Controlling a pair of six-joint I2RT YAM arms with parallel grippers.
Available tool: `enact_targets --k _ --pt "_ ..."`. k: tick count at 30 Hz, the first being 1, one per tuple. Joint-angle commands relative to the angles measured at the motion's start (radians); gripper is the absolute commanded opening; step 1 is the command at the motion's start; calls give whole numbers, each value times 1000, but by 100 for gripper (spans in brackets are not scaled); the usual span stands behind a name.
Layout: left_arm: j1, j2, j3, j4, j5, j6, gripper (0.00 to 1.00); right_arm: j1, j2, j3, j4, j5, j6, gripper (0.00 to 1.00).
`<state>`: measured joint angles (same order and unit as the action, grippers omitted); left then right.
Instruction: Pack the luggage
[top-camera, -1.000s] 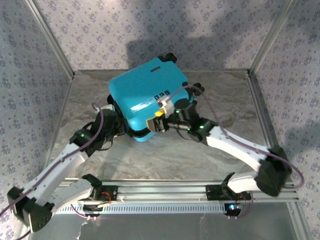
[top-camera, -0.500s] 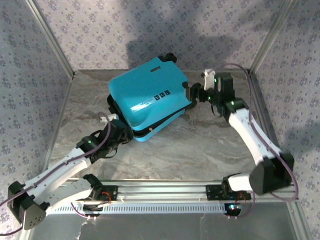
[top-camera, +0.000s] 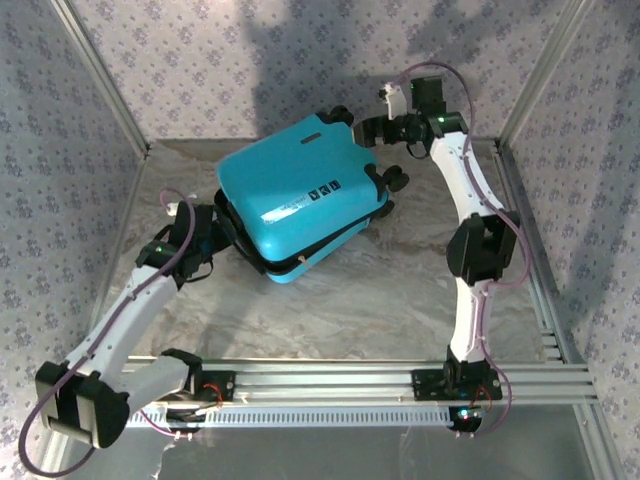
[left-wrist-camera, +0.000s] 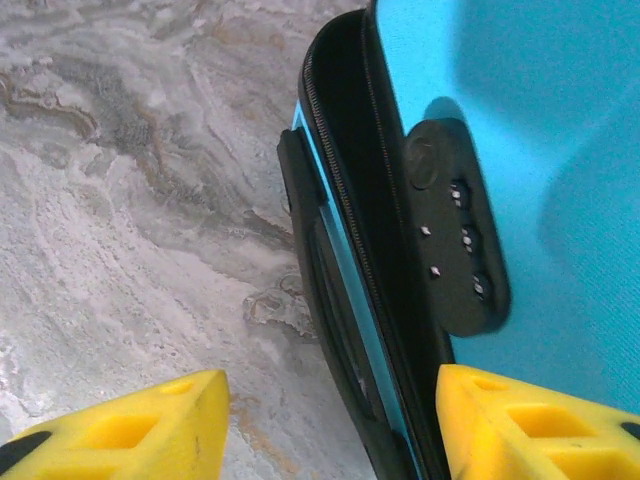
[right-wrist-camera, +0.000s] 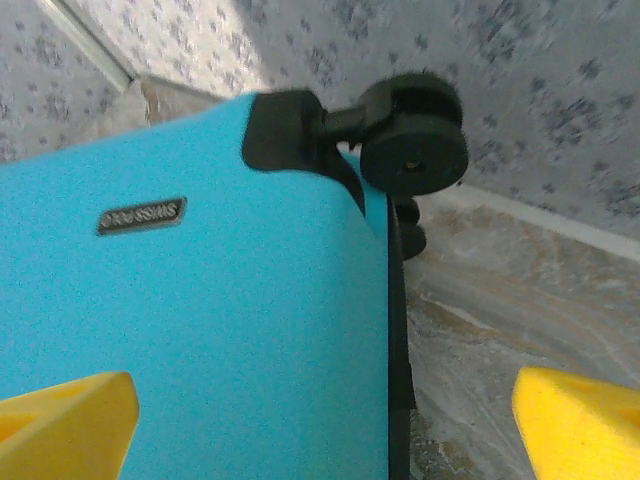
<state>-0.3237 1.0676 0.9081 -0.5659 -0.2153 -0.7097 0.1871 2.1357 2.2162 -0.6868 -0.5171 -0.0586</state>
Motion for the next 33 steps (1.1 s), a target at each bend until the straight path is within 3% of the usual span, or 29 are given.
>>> enact_targets --k 1,6,10,18,20,23,29,33 --pt "48 30 -4 75 106 33 54 17 39 44 -134 -60 -37 95" --pt "70 35 -28 98 156 29 53 57 -11 -109 -67 -143 -31 87" --pt "80 -6 -71 93 114 26 55 117 -183 -445 169 -197 36 81" --pt "118 -57 -151 116 126 13 57 302 -584 -1096 581 20 230 81" --pt "122 -38 -155 134 138 13 57 307 -590 -1091 582 37 232 81" --pt "123 22 -135 174 164 14 57 282 -514 -954 518 14 208 80" --pt "130 189 35 169 147 92 57 248 -283 -630 457 -187 242 74" --pt "167 241 165 114 129 136 57 290 -262 -609 439 -151 217 73"
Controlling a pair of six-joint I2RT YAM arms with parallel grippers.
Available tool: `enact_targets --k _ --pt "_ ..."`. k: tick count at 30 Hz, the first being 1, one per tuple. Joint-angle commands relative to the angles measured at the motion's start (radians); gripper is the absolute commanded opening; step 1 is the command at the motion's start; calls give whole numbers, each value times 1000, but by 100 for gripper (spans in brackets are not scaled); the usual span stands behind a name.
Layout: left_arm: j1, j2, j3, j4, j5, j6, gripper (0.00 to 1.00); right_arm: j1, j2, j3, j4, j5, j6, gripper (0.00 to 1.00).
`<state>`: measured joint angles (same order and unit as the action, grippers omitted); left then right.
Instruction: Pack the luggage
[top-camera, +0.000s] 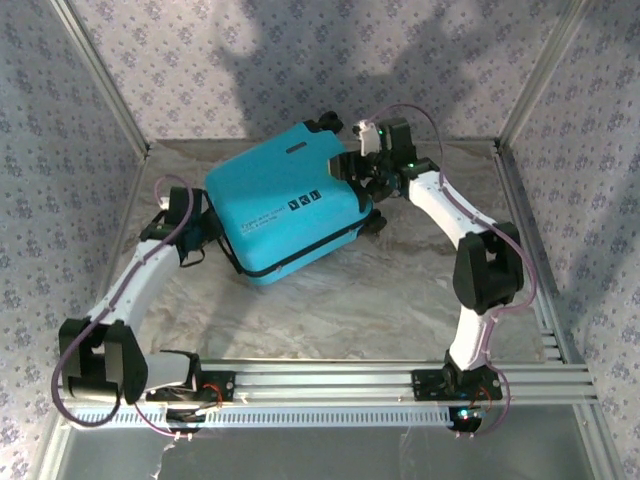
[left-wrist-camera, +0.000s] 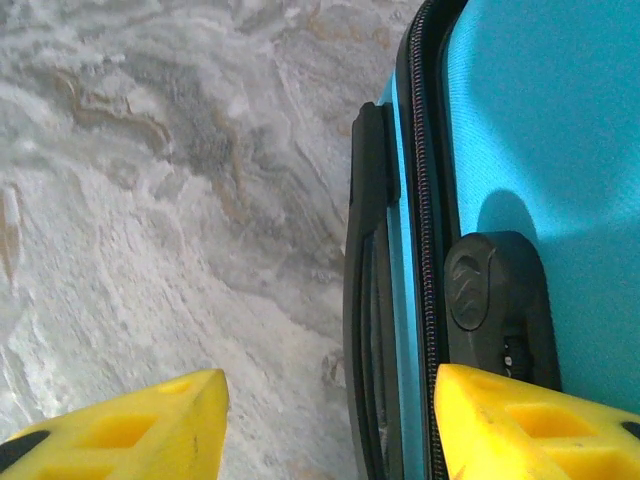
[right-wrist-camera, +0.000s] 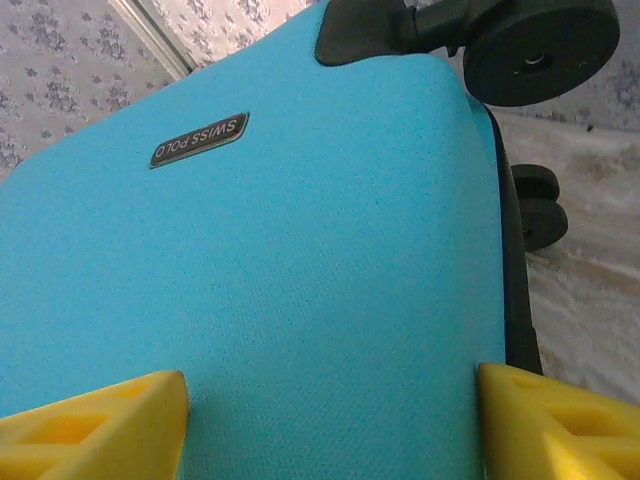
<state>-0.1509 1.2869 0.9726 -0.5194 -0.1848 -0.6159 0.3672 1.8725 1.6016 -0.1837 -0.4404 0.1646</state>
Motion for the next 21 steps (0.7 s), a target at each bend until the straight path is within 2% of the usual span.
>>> enact_targets --k 1,5,9,13,16,19,21 --pt "7 29 121 64 100 51 58 111 -10 -15 -32 -235 4 74" --pt "22 50 188 -1 107 65 58 133 -35 -27 -71 -238 -4 73" --pt "22 11 169 -11 114 75 59 187 -178 -238 44 -219 60 72" --pt "24 -23 146 -51 105 75 60 296 -371 -525 197 -132 150 72" --pt "29 -41 119 -49 77 84 61 377 -483 -659 259 -34 194 73" --pt "47 -26 113 -26 71 94 61 428 -552 -728 294 55 212 74" --pt "62 2 131 -20 76 102 61 417 -553 -693 244 90 183 75"
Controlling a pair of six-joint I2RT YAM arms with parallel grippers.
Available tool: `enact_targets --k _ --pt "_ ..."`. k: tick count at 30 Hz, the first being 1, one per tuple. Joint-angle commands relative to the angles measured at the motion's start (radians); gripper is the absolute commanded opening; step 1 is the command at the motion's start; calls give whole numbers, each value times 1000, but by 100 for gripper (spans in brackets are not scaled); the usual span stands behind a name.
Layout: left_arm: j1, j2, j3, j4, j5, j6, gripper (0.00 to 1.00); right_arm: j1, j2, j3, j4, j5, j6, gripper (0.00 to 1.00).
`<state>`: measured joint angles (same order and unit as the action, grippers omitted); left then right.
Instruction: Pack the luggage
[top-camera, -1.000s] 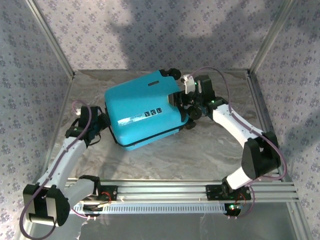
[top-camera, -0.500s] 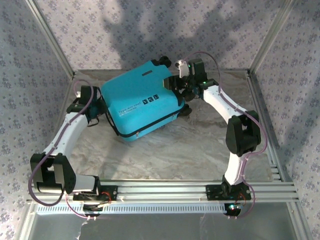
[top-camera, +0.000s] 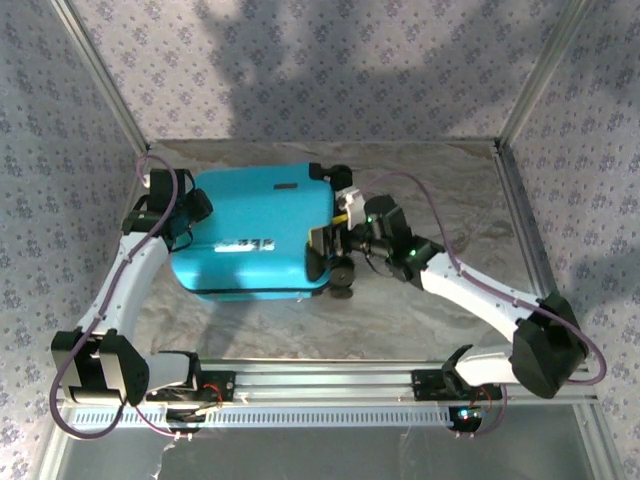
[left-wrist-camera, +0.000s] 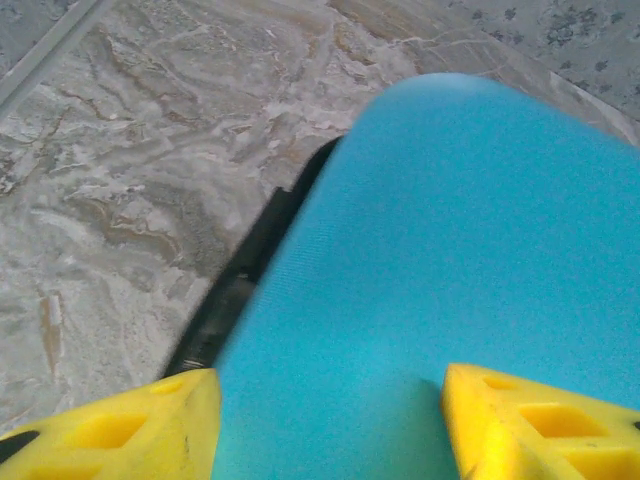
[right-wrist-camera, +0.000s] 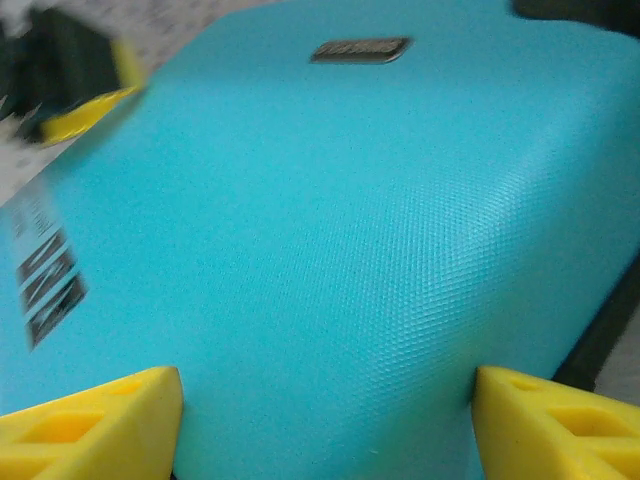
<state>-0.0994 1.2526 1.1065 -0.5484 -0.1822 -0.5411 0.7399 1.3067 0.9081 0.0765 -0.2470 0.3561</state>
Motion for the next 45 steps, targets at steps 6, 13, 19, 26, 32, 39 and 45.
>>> enact_targets --k 6,13,19,26,32,39,45 --pt "19 62 14 9 58 41 62 -91 177 193 -120 -147 -59 74" --pt "77 -73 -20 -44 -5 52 70 -129 225 256 -166 -167 -91 79" --pt "156 -205 -63 -93 0 35 78 -122 153 210 -160 -166 -88 87" --pt "163 -239 -163 -81 24 -11 84 -81 119 189 -177 -140 -84 94" --pt "163 -301 -316 14 210 -59 85 -51 165 205 -176 -143 -74 95" --pt "106 -267 -382 187 444 -113 83 -97 206 249 -169 -167 -64 90" --pt "-34 -100 -322 350 463 -137 82 -183 262 365 -227 -247 -91 86"
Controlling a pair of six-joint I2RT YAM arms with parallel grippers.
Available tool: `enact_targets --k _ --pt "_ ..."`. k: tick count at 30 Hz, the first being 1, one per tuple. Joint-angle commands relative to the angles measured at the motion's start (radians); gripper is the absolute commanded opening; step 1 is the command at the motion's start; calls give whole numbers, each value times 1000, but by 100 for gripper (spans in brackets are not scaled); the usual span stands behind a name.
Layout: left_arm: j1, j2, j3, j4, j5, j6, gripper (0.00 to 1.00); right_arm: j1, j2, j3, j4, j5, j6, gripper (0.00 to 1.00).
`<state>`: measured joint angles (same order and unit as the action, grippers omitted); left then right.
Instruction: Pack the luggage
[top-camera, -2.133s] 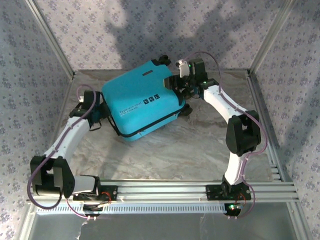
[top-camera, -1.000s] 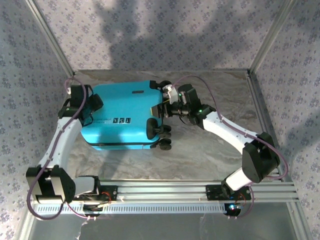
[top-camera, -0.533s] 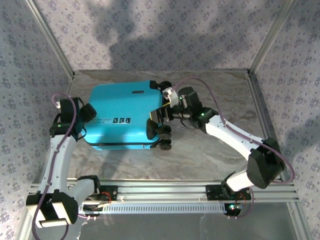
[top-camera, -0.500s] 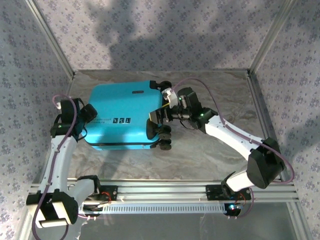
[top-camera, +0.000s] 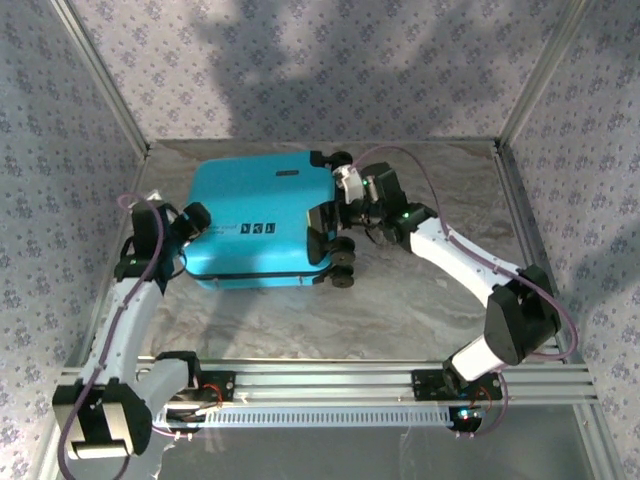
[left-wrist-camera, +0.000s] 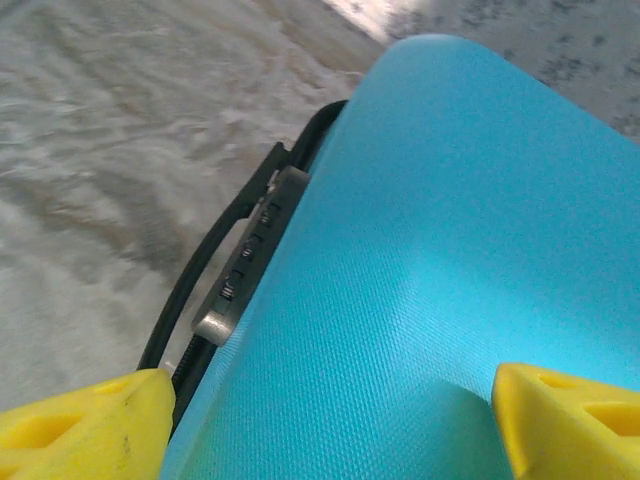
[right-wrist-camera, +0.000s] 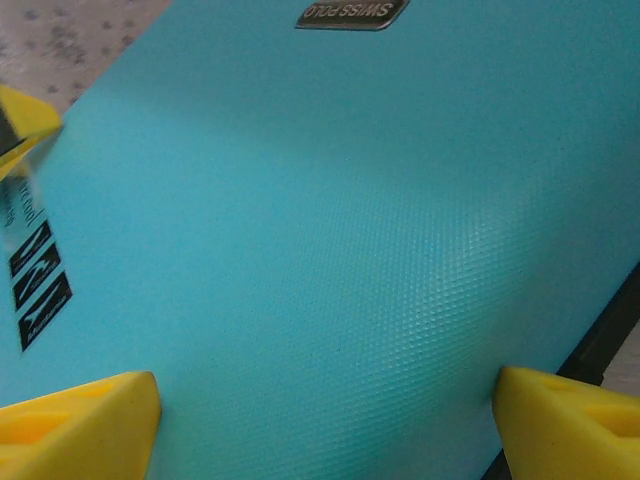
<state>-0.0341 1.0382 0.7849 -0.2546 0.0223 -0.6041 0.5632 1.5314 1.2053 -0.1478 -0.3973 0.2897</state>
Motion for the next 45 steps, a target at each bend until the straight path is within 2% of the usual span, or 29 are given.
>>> enact_targets --k 1,4,11,18,23,27,31,38,41,45 --pt "-120 153 32 57 255 -68 80 -19 53 93 -12 -113 -26 85" --pt "-154 191 106 28 233 -49 78 -37 80 142 -4 -191 -35 83" --pt "-162 77 260 -135 165 25 82 -58 101 310 -31 -304 -69 82" --pt "-162 7 252 -182 160 25 84 -103 193 425 -76 -358 -61 82" --pt "-167 -2 244 -190 160 37 84 -112 176 429 -192 -146 -154 84" --pt "-167 8 271 -189 148 63 84 -121 127 402 -228 -48 -202 87" --pt "-168 32 341 -232 137 90 84 -116 33 330 -229 35 -225 86" --pt "-201 30 422 -269 110 107 84 37 -276 4 -149 308 -222 72" --pt "-272 35 437 -268 75 114 84 111 -391 -203 -54 331 -164 67" --pt "-376 62 469 -274 4 134 84 191 -447 -391 33 397 -93 62"
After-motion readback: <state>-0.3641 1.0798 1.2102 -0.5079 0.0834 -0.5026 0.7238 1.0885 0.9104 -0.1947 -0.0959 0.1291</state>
